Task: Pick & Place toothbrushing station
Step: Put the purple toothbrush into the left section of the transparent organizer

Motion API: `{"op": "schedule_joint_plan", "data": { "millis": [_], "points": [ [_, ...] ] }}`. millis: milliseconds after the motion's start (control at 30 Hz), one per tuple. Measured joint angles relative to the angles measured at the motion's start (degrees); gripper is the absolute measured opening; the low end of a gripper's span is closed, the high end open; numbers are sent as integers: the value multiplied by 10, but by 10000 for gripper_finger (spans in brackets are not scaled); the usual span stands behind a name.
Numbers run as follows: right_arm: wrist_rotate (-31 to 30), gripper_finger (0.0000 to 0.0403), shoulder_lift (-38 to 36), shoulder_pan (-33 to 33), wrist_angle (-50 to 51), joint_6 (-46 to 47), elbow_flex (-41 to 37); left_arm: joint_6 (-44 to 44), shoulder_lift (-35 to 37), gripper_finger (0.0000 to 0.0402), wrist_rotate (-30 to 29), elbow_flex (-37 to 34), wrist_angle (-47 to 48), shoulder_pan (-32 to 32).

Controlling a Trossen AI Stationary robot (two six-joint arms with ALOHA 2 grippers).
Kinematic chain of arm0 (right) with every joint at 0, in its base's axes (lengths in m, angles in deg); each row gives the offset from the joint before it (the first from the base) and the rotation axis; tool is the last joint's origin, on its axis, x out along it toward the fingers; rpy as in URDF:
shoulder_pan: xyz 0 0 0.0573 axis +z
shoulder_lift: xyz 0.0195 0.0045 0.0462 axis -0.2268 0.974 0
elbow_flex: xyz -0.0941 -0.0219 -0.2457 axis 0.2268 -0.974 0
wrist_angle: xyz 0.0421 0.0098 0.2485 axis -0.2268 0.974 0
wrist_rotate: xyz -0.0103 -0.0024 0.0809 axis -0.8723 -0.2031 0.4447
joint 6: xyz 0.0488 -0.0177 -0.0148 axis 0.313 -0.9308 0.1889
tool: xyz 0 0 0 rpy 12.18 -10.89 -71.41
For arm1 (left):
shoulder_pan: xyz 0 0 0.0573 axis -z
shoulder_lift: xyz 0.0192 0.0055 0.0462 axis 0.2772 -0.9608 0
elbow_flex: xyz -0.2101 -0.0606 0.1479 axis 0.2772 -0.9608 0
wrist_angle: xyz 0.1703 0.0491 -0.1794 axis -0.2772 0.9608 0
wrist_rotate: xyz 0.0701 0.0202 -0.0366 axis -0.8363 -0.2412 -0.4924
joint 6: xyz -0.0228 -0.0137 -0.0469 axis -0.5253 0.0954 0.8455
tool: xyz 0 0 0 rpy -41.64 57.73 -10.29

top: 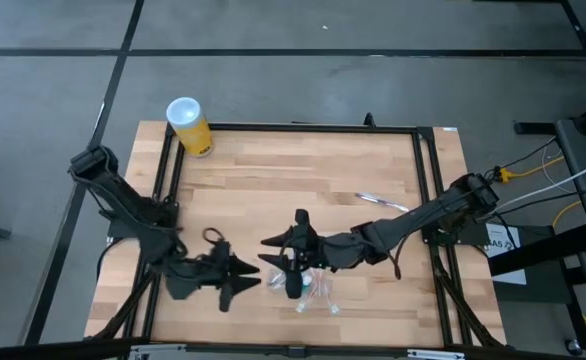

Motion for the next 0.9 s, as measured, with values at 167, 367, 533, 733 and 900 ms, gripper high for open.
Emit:
{"op": "schedule_joint_plan", "data": {
  "millis": [167,367,533,733,900],
  "points": [
    [-9,152,-2,1,64,-14,49,-9,-44,161,80,0,3,-44],
    [-38,152,-47,17,75,-9,59,-104,-82,160,155,0,-33,-103],
    [-91,152,-77,40,85,-18,59,-176,-99,160,208,8,-62,-141],
    [-132,152,-85,59,90,-18,59,-210,-117,158,266,31,-61,-169],
    [-142,152,-85,64,93,-17,59,-211,-129,125,274,37,-65,-175]
  ]
}}
